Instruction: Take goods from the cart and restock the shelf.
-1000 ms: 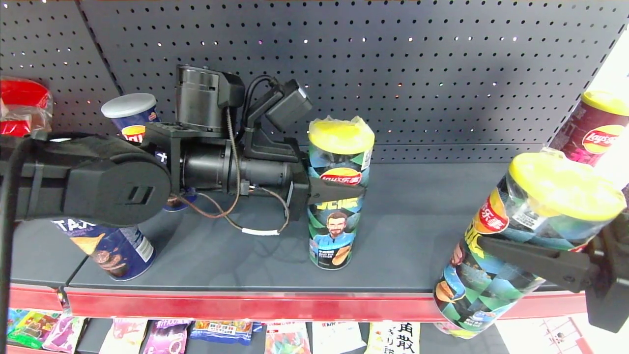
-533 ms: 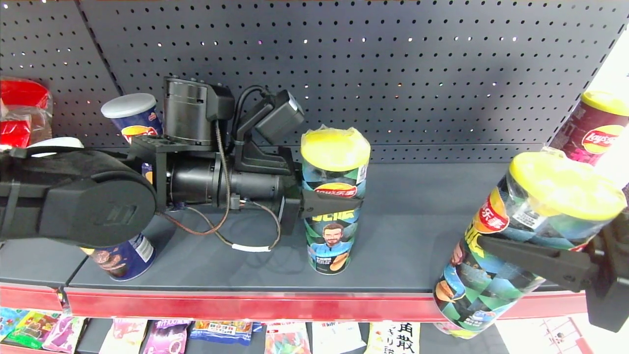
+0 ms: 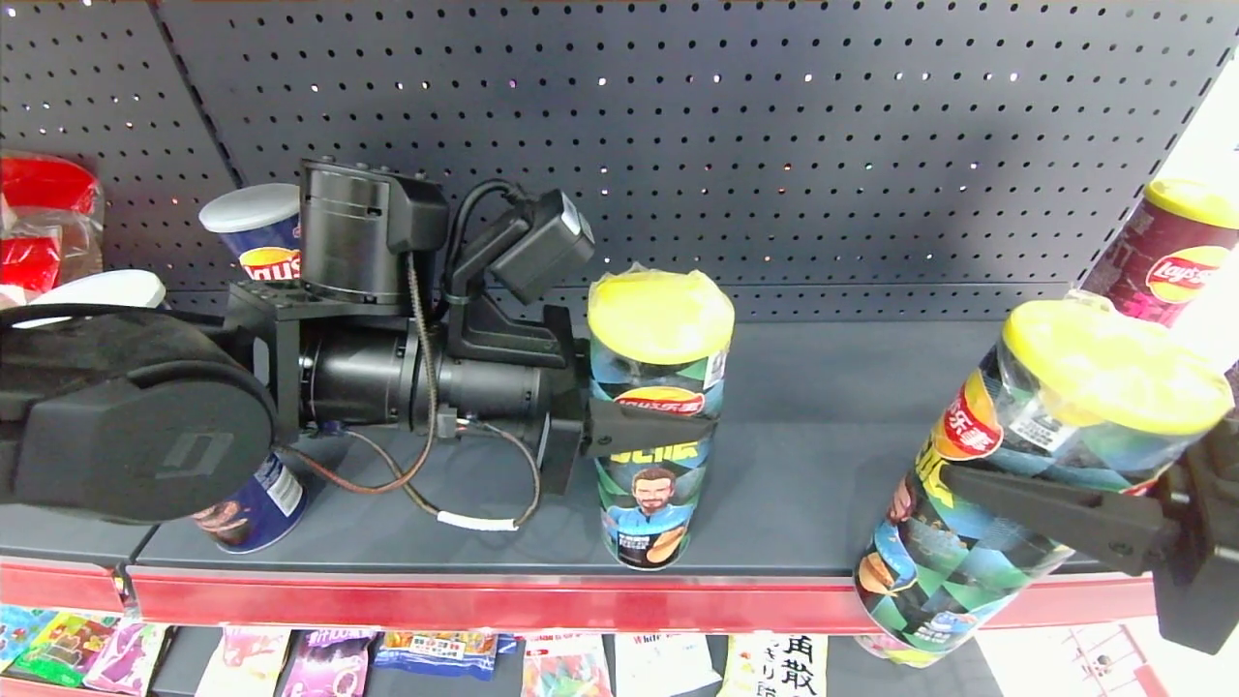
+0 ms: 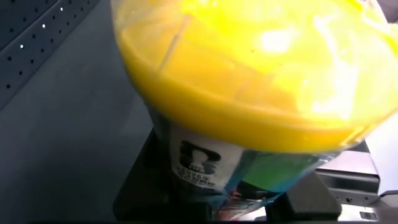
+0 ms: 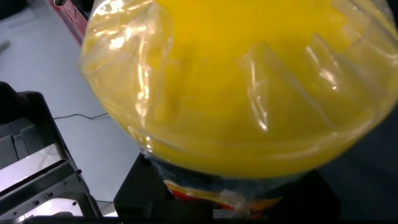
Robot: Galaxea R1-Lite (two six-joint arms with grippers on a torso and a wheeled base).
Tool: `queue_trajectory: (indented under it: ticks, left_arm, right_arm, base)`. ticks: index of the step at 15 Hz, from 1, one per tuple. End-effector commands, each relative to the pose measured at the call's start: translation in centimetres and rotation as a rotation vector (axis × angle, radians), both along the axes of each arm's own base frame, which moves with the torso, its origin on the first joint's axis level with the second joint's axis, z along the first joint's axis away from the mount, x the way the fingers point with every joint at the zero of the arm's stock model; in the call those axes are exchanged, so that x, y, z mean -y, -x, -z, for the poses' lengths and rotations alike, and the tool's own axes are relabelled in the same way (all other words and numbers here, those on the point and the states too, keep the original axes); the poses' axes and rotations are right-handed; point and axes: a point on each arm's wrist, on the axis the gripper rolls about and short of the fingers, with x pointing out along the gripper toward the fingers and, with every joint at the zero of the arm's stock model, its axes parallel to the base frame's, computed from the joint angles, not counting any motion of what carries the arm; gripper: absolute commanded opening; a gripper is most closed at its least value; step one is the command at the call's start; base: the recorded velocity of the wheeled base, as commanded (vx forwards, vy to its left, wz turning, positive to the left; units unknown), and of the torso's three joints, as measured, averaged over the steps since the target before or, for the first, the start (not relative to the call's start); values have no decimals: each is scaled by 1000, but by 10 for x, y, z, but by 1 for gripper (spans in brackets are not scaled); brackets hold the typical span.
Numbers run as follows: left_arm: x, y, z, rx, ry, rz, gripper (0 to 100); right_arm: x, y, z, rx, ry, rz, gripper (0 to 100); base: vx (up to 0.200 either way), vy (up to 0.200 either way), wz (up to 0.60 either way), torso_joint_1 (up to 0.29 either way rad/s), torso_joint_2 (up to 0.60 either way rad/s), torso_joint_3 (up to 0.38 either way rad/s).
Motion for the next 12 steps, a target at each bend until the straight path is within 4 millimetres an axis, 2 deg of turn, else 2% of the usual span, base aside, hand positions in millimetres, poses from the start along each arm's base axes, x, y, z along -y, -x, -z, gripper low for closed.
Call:
queue_trajectory:
  ticks: [1, 12]
  left_arm:
    - [-3, 6, 2, -7, -6, 4, 0]
    - [-3, 5, 4, 4, -3, -6, 0]
  right_arm:
    - [0, 0, 0, 0, 1, -1, 0]
    - [-1, -2, 1, -4, 3, -1, 0]
  base:
    - [0, 0, 0, 0, 0, 0]
    - [0, 0, 0, 0, 0, 0]
